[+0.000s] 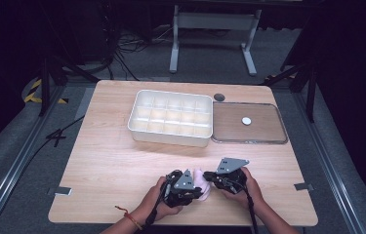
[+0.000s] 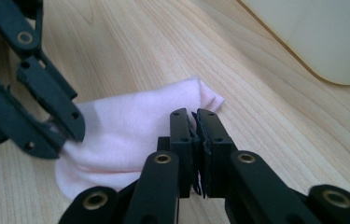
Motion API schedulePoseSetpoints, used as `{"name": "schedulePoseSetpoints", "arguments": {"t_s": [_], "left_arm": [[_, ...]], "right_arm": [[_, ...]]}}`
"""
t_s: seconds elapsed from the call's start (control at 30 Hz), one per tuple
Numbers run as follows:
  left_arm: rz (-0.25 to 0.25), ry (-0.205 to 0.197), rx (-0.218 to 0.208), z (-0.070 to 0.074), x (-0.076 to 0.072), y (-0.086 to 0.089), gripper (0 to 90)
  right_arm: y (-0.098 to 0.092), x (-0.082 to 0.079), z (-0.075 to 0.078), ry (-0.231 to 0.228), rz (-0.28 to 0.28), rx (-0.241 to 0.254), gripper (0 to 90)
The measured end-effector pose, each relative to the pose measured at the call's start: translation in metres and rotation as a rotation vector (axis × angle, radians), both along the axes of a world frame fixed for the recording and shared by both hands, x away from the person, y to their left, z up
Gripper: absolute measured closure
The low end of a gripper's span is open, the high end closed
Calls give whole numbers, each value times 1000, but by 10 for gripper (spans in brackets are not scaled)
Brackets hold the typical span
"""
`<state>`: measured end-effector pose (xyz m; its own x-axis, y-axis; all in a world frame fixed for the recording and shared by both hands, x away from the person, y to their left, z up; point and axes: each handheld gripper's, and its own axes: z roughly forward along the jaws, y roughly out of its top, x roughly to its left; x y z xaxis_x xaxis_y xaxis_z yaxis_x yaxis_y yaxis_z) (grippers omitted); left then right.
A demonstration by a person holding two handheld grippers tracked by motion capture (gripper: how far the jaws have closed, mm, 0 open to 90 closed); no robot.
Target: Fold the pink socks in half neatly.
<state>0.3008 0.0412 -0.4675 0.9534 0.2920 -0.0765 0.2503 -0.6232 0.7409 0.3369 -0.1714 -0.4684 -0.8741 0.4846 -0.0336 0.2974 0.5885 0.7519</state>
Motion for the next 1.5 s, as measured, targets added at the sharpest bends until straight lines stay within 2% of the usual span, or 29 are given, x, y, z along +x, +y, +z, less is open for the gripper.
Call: {"name": "schedulePoseSetpoints", "arguments": {"t_s": [0.1, 0.2, 0.23, 0.27, 0.3, 0.33, 0.43, 0.5, 0.53, 0.67, 0.7, 0.83, 0.9, 1.03, 1.1, 1.17, 1.27, 1.3, 1.33, 1.37, 1.4, 1.5], "left_arm": [[-24, -3, -7, 4, -3, 0, 801], [-36, 3, -47, 13, -2, 5, 797], [-35, 7, -78, 17, 0, 8, 796], [-29, 7, -102, 20, 1, 11, 793], [-19, 6, -106, 24, 2, 15, 791], [-8, -9, -120, 25, 5, 17, 796], [35, -21, -95, 23, 12, 20, 828], [27, -20, -69, 16, 15, 18, 838], [9, -13, -47, 10, 14, 14, 840], [-59, -15, -10, -1, 7, 3, 840], [-80, -11, -10, -2, 6, 1, 840], [-81, -11, -13, -6, 3, -3, 839], [-89, -54, 13, -6, -1, -6, 837], [-88, -69, 27, -6, -5, -8, 815], [-95, -79, 27, -7, -6, -9, 817], [-93, -64, 6, -9, -5, -9, 817], [-91, -55, 4, -9, -5, -9, 819], [-92, -51, 4, -9, -6, -9, 818], [-97, -50, 0, -10, -6, -10, 813], [-102, -46, -5, -10, -6, -11, 813], [-112, -54, 5, -10, -7, -12, 805], [-118, -54, 7, -9, -8, -12, 773]], "right_arm": [[1, -1, 0, -14, 3, -11, 861], [1, 0, 0, -7, -2, -8, 864], [1, 0, 0, -6, -2, -7, 865], [1, 0, 0, -5, -1, -8, 867], [1, -1, 0, -9, 2, -12, 871], [1, -1, 0, -9, 6, -12, 875], [3, -2, 0, -22, 12, -22, 876], [3, -2, 0, -22, 13, -22, 876], [3, -2, 0, -22, 11, -22, 876], [3, -3, 1, -32, 15, -30, 875], [4, -3, 1, -34, 13, -35, 875], [4, -4, 1, -46, 17, -38, 874], [4, -4, 1, -48, 16, -40, 874], [4, -4, 1, -50, 14, -42, 866], [4, -5, 2, -54, -1, -46, 817], [1, -6, 7, -53, -18, -53, 795], [-3, -7, 10, -58, -51, -51, 765], [-5, -7, 12, -54, -56, -39, 763], [-11, -7, 16, -33, -75, 4, 748], [-11, -7, 16, -33, -75, 4, 748], [-14, -9, 23, -26, -78, 50, 720], [-12, -12, 30, -29, -73, 73, 690]]}}
